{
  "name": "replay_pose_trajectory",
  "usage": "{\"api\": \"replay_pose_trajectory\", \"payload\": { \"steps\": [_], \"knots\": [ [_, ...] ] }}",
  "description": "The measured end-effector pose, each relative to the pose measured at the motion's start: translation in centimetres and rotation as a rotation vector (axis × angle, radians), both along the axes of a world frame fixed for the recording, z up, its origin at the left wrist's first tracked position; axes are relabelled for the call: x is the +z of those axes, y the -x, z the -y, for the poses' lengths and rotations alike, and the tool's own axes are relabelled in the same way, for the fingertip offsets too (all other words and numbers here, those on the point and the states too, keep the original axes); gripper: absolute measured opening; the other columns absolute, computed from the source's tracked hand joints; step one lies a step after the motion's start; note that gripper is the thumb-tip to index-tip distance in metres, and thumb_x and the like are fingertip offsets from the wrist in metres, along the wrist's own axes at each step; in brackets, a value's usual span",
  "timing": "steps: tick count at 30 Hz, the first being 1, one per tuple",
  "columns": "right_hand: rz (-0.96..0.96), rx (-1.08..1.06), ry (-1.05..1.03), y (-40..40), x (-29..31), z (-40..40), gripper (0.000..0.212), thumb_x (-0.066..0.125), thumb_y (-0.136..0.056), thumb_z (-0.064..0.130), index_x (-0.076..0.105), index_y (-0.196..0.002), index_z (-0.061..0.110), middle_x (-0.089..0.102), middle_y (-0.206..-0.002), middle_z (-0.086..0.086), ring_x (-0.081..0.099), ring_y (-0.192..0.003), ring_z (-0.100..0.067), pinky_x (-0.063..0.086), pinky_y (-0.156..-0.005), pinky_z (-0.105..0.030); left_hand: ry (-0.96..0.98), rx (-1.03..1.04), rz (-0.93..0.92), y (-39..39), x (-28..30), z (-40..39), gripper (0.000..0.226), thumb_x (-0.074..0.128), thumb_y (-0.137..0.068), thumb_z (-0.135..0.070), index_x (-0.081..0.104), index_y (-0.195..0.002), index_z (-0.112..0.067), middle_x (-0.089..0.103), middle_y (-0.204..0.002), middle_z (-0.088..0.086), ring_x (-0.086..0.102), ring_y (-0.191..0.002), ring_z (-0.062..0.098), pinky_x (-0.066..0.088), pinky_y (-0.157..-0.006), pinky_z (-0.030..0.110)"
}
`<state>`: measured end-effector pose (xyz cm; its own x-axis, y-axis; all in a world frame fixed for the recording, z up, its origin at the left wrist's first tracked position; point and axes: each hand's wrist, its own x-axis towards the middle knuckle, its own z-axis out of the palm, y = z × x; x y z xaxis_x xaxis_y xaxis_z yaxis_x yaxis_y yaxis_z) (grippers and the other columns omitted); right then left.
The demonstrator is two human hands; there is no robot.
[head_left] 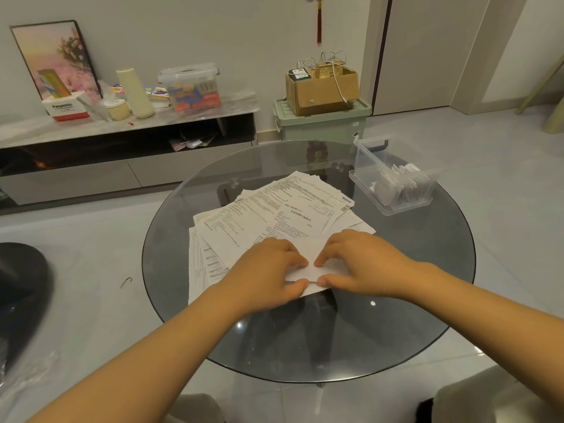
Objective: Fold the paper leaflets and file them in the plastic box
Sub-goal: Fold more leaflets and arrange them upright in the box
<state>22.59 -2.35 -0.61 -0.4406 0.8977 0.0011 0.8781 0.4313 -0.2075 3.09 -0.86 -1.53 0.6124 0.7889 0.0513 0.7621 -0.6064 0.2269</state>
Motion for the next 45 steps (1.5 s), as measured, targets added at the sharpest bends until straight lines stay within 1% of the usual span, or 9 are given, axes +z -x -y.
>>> {"api": "replay_pose_trajectory", "payload": {
  "steps": [3, 7, 10, 15, 20, 24, 31, 35, 45],
  "knots": [
    [-0.005, -0.016, -0.011, 0.0, -0.1, -0.1, 0.036, 0.057, -0.083, 0.053, 0.060, -0.114, 0.035, 0.059, -0.112, 0.012, 0.051, -0.105, -0.010, 0.040, -0.080, -0.024, 0.009, 0.021, 0.070, -0.1, 0.3, 0.0, 0.031, 0.048, -0.093, -0.040, 0.066, -0.115, -0.027, 0.065, -0.113, -0.009, 0.054, -0.099, 0.009, 0.044, -0.085, 0.025],
    [-0.110, -0.125, -0.020, 0.3, -0.2, -0.5, 0.017, 0.051, -0.090, 0.031, 0.063, -0.100, 0.024, 0.066, -0.099, 0.005, 0.055, -0.087, -0.015, 0.043, -0.070, -0.028, 0.015, 0.118, 0.135, -0.4, 0.3, -0.3, 0.027, 0.042, -0.096, -0.036, 0.066, -0.101, -0.025, 0.067, -0.094, -0.006, 0.055, -0.083, 0.012, 0.047, -0.076, 0.033],
    [-0.204, -0.219, 0.019, 0.4, -0.4, -0.9, 0.015, 0.052, -0.090, 0.027, 0.059, -0.103, 0.022, 0.059, -0.094, 0.006, 0.051, -0.086, -0.017, 0.043, -0.072, -0.029, 0.035, 0.180, 0.186, -0.8, -0.1, -0.6, 0.024, 0.048, -0.094, -0.038, 0.057, -0.113, -0.026, 0.063, -0.105, -0.005, 0.054, -0.087, 0.011, 0.043, -0.075, 0.027],
    [-0.198, -0.313, 0.063, 0.7, -1.0, -1.5, 0.041, 0.062, -0.086, 0.034, 0.047, -0.123, 0.028, 0.058, -0.115, 0.002, 0.053, -0.097, -0.017, 0.044, -0.079, -0.030, 0.160, 0.274, 0.208, -1.6, -0.6, -1.4, 0.054, 0.063, -0.087, -0.035, 0.039, -0.134, -0.025, 0.046, -0.133, -0.002, 0.049, -0.113, 0.015, 0.040, -0.092, 0.025],
    [-0.154, -0.318, 0.098, 0.2, -1.0, -2.2, 0.056, 0.066, -0.083, 0.035, 0.040, -0.133, 0.037, 0.044, -0.125, 0.000, 0.037, -0.119, -0.019, 0.038, -0.098, -0.034, 0.224, 0.348, 0.234, -1.6, -0.6, -1.9, 0.056, 0.069, -0.084, -0.028, 0.042, -0.133, -0.025, 0.043, -0.130, -0.001, 0.048, -0.110, 0.016, 0.042, -0.096, 0.026],
    [-0.091, -0.254, 0.131, -0.3, -0.6, -2.2, 0.051, 0.063, -0.087, 0.030, 0.043, -0.133, 0.038, 0.042, -0.131, 0.003, 0.032, -0.121, -0.019, 0.030, -0.099, -0.029, 0.236, 0.363, 0.235, -1.1, -0.3, -2.0, 0.054, 0.070, -0.083, -0.025, 0.046, -0.131, -0.025, 0.040, -0.127, -0.001, 0.047, -0.113, 0.016, 0.040, -0.101, 0.027],
    [-0.151, -0.209, 0.179, -0.9, -0.3, -0.9, 0.051, 0.069, -0.080, 0.029, 0.052, -0.129, 0.028, 0.055, -0.119, 0.002, 0.048, -0.107, -0.013, 0.039, -0.089, -0.022, 0.084, 0.198, 0.212, -1.0, -0.3, -1.1, 0.015, 0.061, -0.089, -0.016, 0.063, -0.103, -0.021, 0.049, -0.102, -0.009, 0.050, -0.097, 0.010, 0.039, -0.084, 0.018],
    [-0.254, -0.189, 0.241, -1.0, -0.3, 0.6, 0.054, 0.071, -0.078, 0.025, 0.050, -0.126, 0.035, 0.054, -0.099, 0.008, 0.053, -0.088, -0.009, 0.040, -0.069, -0.011, 0.079, 0.024, 0.174, -1.1, -1.0, -0.1, 0.021, 0.054, -0.089, -0.025, 0.067, -0.106, -0.025, 0.058, -0.110, -0.008, 0.048, -0.103, 0.010, 0.040, -0.089, 0.026],
    [-0.372, -0.129, 0.367, -1.4, 1.2, 0.9, 0.029, 0.065, -0.082, 0.014, 0.066, -0.108, 0.027, 0.066, -0.097, 0.003, 0.054, -0.072, -0.005, 0.042, -0.065, -0.005, 0.229, -0.024, 0.136, -0.6, -0.2, 0.4, 0.044, 0.051, -0.076, -0.061, 0.062, -0.109, -0.035, 0.052, -0.117, -0.015, 0.043, -0.111, 0.005, 0.037, -0.097, 0.028]
  ]
}}
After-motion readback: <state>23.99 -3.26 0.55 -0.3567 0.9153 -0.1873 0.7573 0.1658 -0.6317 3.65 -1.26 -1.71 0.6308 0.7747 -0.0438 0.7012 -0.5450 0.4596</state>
